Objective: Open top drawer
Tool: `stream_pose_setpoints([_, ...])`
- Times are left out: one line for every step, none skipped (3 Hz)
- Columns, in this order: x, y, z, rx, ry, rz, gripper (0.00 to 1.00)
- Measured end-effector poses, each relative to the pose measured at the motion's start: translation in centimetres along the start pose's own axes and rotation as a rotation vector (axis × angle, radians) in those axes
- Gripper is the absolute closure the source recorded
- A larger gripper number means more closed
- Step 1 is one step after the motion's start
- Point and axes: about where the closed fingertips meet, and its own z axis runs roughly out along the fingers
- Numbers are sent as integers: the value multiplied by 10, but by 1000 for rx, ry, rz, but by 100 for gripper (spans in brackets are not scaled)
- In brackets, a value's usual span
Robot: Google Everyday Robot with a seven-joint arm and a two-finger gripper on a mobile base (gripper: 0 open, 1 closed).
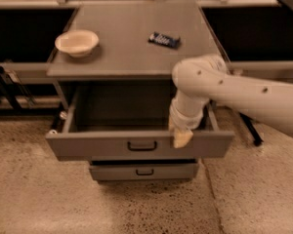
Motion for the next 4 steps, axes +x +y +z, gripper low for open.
stream_pose_setpoints([-1, 2, 1, 0, 0, 0, 0])
stream_pose_setpoints([-1, 2, 1, 0, 0, 0, 0])
stream_pose_setpoints([-3, 4, -17, 29, 0, -34, 0])
stream_pose_setpoints([-4, 10, -61, 105, 21, -85, 0])
